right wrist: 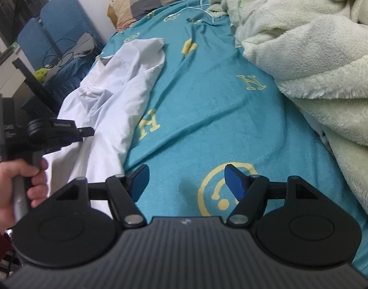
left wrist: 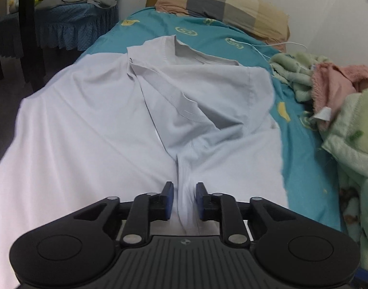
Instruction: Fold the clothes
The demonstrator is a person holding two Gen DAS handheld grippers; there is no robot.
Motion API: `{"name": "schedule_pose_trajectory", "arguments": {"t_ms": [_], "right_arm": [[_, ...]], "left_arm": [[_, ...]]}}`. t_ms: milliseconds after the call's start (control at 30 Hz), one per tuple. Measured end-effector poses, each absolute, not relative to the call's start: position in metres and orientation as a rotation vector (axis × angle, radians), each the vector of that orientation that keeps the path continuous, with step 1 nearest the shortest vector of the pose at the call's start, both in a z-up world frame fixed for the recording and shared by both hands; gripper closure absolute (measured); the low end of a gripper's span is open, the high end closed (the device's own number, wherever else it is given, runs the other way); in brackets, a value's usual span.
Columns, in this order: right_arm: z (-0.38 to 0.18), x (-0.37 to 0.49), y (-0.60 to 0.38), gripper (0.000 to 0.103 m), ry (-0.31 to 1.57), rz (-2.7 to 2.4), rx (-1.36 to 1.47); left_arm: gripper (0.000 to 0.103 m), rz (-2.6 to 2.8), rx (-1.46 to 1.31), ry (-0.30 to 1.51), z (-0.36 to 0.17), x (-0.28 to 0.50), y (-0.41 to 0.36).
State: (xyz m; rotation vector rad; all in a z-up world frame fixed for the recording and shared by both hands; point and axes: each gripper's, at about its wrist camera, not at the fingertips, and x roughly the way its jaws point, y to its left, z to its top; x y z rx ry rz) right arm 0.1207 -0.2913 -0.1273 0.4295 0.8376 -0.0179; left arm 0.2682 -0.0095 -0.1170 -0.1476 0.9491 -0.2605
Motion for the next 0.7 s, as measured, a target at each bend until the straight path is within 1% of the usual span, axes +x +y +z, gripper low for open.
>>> {"name": "schedule_pose_trajectory", "arguments": {"t_ms": [67, 167, 300, 400, 533, 633, 700], "right_arm": [[-0.127, 0.121, -0.289, 0.032, 0.846, 0.010, 0.430], [-0.124, 0.117, -0.286, 0.032, 0.854, 0.047, 0.446], [-0.113, 0.105, -0.285, 0.032, 0.828, 0.041, 0.462], [-0.105, 0.093, -0.286, 0.032, 0.809, 0.021, 0.473], [-0.096, 0.079, -0.288, 0.032, 0.780, 0.002, 0.475], [-0.095, 0.072, -0.292, 0.032, 0.780, -0.017, 0.477], [-0.097, 0.071, -0.293, 0.032, 0.792, -0.024, 0.486]], "left_arm": [[0.059, -0.271, -0.141, 0.967, -0.099, 0.240, -0.005], [0.052, -0.312, -0.166, 1.018, -0.078, 0.184, 0.004], [0.051, -0.391, -0.150, 1.062, -0.068, 0.101, 0.012], [0.051, -0.479, -0.066, 1.094, -0.070, 0.057, 0.001], [0.051, -0.538, 0.117, 1.178, -0.085, 0.020, -0.027], [0.044, -0.530, 0.117, 1.261, -0.099, 0.012, -0.034], [0.044, -0.516, 0.089, 1.307, -0.108, 0.013, -0.034]]}}
